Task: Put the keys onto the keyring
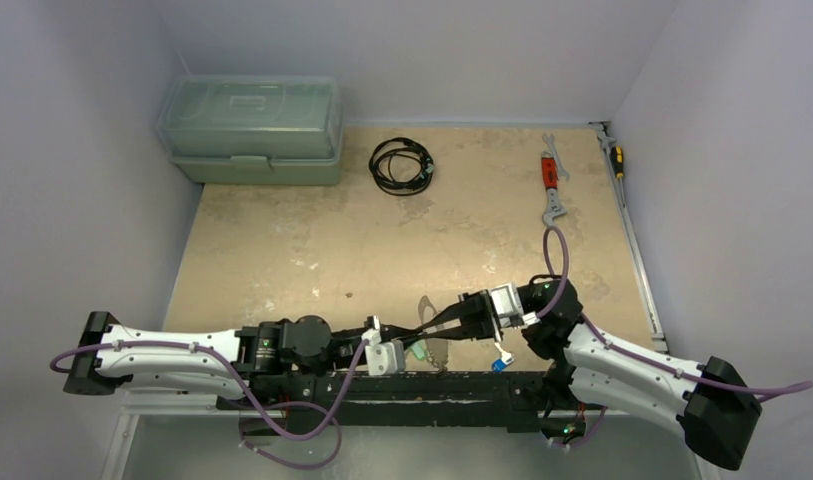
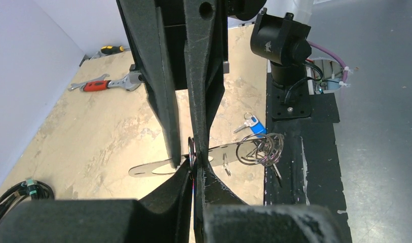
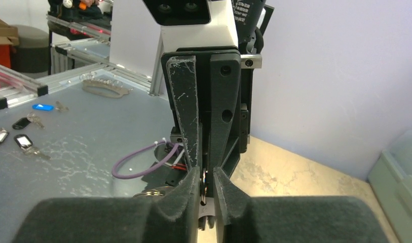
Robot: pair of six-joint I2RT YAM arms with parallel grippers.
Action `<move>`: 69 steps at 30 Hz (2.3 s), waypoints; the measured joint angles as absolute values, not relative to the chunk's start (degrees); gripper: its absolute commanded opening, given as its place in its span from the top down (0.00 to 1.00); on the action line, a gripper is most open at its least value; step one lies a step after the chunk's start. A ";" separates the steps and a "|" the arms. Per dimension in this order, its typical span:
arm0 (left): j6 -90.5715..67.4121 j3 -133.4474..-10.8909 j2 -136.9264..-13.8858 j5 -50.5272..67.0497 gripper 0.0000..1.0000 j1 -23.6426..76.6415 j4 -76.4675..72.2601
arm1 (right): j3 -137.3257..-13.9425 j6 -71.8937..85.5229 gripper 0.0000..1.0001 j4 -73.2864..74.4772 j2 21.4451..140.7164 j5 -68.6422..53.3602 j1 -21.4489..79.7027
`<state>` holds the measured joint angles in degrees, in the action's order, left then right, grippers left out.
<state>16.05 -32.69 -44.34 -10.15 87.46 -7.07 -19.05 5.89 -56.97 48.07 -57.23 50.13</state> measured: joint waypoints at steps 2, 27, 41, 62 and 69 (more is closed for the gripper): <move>16.23 -32.64 -43.99 -10.72 1.00 87.46 -7.03 | -19.07 5.56 0.44 -57.21 48.10 -55.68 50.13; 18.24 -30.96 -39.59 -13.54 1.00 87.46 -8.97 | -19.07 1.26 0.62 -54.50 45.34 -47.03 50.13; 18.74 -30.96 -40.10 -15.14 1.00 87.39 -8.51 | -19.57 1.17 0.93 -53.39 46.89 -48.71 50.19; 20.10 -33.41 -40.75 -16.95 0.24 87.44 0.58 | -17.54 -4.75 1.00 -55.16 46.74 -46.46 50.52; 12.53 -33.43 -40.73 -22.22 0.12 87.46 4.47 | -11.92 -15.86 1.00 -58.92 45.19 -33.04 56.97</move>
<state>12.53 -33.43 -40.73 -22.22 87.46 4.47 -11.92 -15.86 -58.92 45.19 -33.04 56.97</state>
